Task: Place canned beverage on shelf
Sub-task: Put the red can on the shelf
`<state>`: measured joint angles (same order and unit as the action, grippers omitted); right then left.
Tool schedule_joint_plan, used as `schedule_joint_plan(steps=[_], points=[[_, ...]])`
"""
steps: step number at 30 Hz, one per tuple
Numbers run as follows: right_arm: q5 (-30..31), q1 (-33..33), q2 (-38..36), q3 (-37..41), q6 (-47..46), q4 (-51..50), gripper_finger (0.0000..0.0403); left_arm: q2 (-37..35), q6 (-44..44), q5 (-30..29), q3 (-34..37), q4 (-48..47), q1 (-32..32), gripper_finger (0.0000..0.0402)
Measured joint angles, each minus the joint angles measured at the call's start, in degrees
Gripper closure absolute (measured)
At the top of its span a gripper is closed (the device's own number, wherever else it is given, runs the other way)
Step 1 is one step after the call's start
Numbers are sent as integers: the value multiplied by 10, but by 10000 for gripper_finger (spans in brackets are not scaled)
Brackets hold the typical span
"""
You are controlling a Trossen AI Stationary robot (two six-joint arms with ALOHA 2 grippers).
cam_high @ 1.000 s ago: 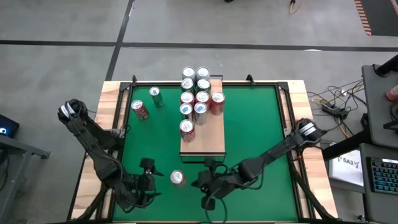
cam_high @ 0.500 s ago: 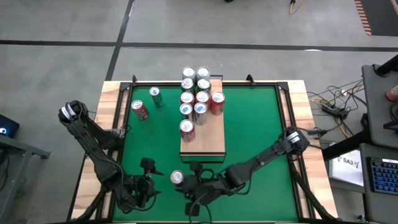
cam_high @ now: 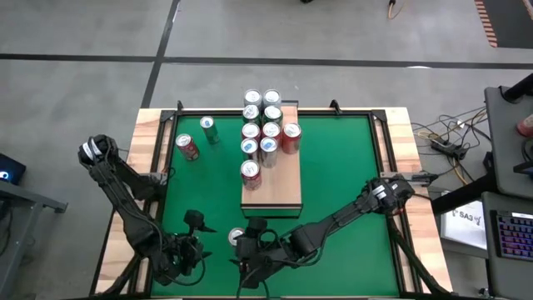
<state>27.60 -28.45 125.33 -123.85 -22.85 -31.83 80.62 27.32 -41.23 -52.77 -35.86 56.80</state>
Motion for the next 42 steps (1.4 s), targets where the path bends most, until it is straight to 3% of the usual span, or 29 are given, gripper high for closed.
schedule_joint_plan(steps=[5, 15, 26, 31, 42], points=[[11, 0, 11, -3, -63, -37, 100, 0, -27, -20, 1, 2, 0, 77], [8, -4, 20, -2, -147, -108, 115, 3, -48, -39, 20, 16, 0, 77], [10, -10, 34, 5, -186, -146, 129, 4, -40, -39, 99, 138, 0, 77], [32, -10, 34, 10, -185, -155, 129, 4, -31, -73, 103, 160, -4, 77], [50, -13, 34, 47, -176, -118, 128, 4, -57, -77, 150, 312, -17, 77]])
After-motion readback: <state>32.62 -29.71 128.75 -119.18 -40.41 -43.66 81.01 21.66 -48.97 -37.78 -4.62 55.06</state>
